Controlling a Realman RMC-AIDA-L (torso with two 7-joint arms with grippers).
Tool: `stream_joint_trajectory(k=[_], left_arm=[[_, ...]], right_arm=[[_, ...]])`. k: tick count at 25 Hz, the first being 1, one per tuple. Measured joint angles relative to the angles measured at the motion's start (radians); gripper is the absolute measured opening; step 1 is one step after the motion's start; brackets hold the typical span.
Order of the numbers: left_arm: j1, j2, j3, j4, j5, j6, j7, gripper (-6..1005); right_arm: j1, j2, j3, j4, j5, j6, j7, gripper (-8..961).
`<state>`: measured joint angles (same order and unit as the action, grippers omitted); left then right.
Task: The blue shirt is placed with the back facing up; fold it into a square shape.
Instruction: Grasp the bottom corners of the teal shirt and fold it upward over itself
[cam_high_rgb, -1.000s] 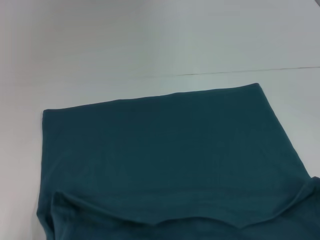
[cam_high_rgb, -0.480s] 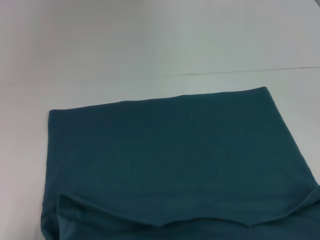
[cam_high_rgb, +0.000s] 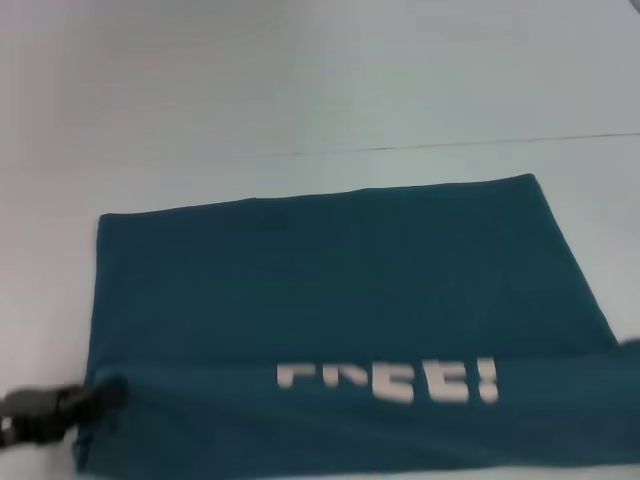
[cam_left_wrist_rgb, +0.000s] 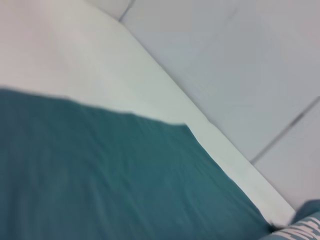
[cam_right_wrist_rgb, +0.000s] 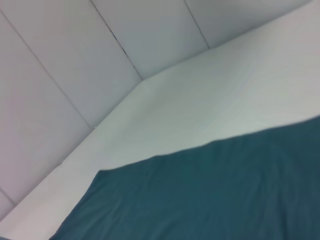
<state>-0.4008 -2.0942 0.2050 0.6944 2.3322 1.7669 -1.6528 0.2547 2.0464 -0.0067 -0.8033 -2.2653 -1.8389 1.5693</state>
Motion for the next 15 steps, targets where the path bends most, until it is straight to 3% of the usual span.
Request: stream_joint_trajectory(k=[4, 8, 15], left_arm=[[-0.087, 0.016, -0.009, -0.036, -0.019, -0.106, -0.026, 32], [-0.165, 0.018, -0.010, -0.074, -0.043, -0.295, -0.027, 32], [-0.268, -0.011, 0.005, -0.158, -0.151, -0.615, 0.041, 32]], right_arm=[[0.088, -0.027, -0.005, 0.069, 0.000, 0.123, 0.008, 32], [0.167, -0.048, -0.015, 0.141, 0.001, 0.253, -0.005, 32], [0.300, -0.038, -0.053, 0.243, 0.007, 0.546, -0.075, 33]])
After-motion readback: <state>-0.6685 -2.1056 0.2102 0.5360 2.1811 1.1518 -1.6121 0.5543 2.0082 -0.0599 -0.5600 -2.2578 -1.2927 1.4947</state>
